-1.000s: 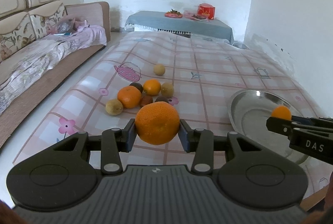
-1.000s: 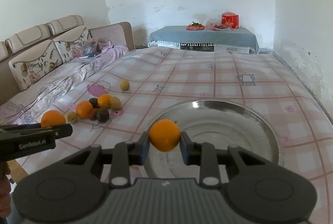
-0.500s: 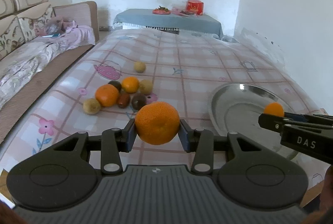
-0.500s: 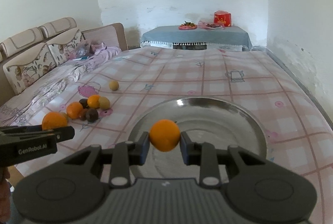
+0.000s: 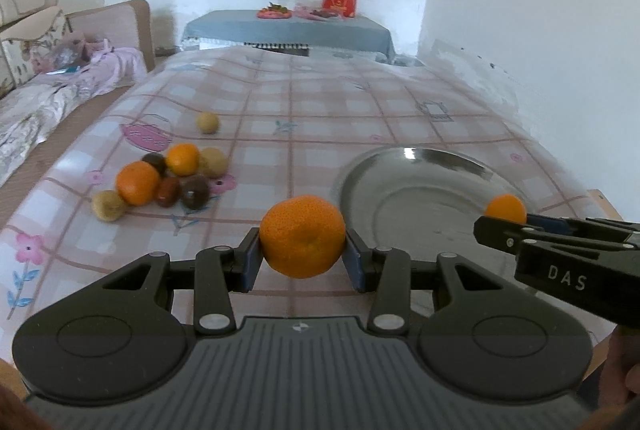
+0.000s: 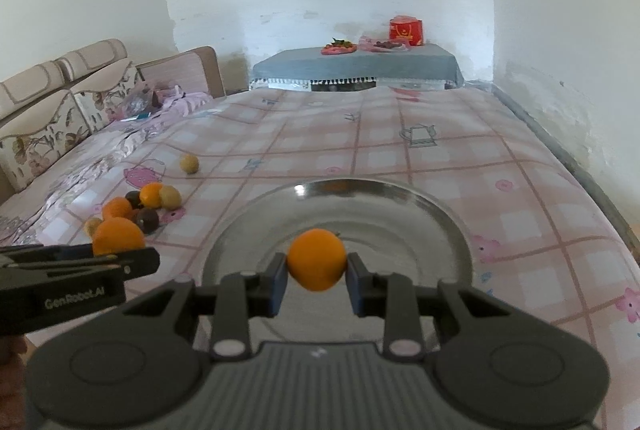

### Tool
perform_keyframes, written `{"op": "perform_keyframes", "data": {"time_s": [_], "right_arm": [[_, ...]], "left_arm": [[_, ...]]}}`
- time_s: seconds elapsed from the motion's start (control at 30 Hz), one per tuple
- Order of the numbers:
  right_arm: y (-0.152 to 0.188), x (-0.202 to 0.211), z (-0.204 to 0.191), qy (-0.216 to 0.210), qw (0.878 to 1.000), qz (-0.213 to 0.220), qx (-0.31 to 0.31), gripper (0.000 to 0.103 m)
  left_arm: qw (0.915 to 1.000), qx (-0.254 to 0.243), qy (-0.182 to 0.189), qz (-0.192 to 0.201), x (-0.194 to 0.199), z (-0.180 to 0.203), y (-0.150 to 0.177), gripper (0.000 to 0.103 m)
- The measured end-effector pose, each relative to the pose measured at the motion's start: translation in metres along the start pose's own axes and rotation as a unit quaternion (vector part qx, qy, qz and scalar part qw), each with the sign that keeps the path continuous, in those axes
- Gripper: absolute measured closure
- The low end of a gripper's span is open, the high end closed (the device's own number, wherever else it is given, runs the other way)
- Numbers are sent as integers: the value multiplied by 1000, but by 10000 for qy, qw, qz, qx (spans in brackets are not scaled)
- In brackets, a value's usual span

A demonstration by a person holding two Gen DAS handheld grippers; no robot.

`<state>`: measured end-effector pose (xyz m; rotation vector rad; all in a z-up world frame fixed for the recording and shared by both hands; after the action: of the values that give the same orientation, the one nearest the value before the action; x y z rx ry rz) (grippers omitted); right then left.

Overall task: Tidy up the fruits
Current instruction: 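Carry both held oranges over the steel basin with both grippers, then open left gripper to drop the large orange while right gripper drops the mandarin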

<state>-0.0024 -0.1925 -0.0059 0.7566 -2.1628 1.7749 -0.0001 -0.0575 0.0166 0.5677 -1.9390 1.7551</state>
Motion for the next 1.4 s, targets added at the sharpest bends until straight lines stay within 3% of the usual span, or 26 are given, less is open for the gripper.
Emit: {"op": "perform_keyframes", "data": {"time_s": [0.53, 1.1, 1.23, 1.3, 1.4], "right_arm": [[5, 12, 28, 247, 9995, 73, -194, 74], [8, 16, 34, 305, 9992, 78, -239, 73], [7, 19, 31, 287, 9993, 128, -212, 71], [7, 20, 30, 272, 9993, 155, -190, 63], [6, 22, 26, 267, 9993, 212, -169, 59]], "left_arm": [[9986, -377, 380, -35, -10, 40, 1, 51], [9972, -430, 587, 157, -12, 43, -1, 48], [9975, -385, 543, 238, -10, 38, -2, 47], [9978, -352, 503, 247, -10, 34, -2, 45], [9984, -304, 411, 259, -9, 28, -3, 44]]}}
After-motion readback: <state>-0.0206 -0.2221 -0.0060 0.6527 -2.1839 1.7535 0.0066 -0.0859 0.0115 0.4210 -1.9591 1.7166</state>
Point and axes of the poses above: each gripper's, at about its wrist camera, not at the fingertips, and x roughly against the way its jaws point, z to its right, y to its underside, the point moved 2 cm from there along -x, roughly the way its jaws point, and after that the axes turned 11 degrees about -y, right-handed, at the moved point
